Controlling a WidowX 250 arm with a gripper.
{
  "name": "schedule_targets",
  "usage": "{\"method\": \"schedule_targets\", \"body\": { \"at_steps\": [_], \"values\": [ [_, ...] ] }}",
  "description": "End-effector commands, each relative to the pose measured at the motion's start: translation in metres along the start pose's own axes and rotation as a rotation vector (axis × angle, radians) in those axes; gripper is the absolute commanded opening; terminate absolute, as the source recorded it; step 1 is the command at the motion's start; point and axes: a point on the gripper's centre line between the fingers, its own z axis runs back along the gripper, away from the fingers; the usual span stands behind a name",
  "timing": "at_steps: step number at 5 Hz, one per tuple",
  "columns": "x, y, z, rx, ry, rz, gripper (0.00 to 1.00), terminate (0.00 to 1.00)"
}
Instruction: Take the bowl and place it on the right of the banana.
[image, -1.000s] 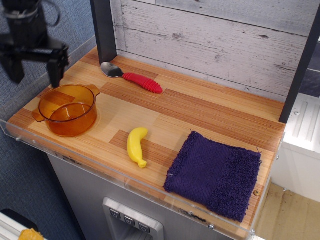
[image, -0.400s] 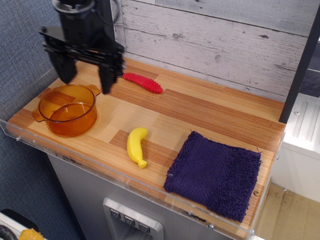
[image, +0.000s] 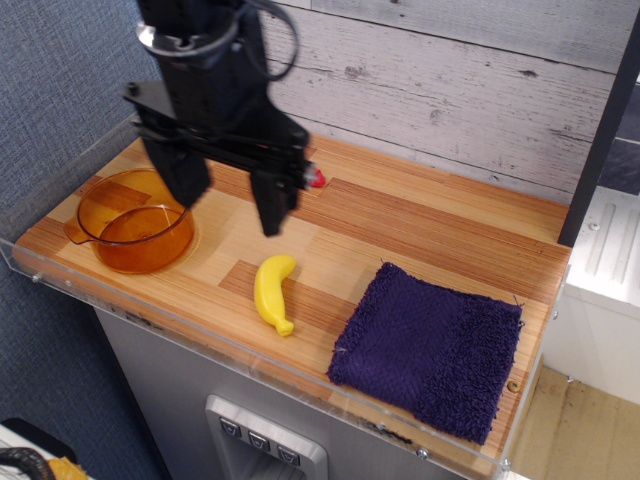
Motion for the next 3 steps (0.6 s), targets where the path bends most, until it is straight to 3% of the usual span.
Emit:
{"method": "schedule_targets", "body": {
  "at_steps": [1,2,3],
  "values": [
    [-0.0464,-0.0634,0.0267,-0.044,-0.069,-0.182,1.00,0.00],
    [-0.0464,-0.0634,0.0267,-0.044,-0.069,-0.182,1.00,0.00],
    [-0.0464,-0.0634,0.0267,-0.044,-0.069,-0.182,1.00,1.00]
  ]
}}
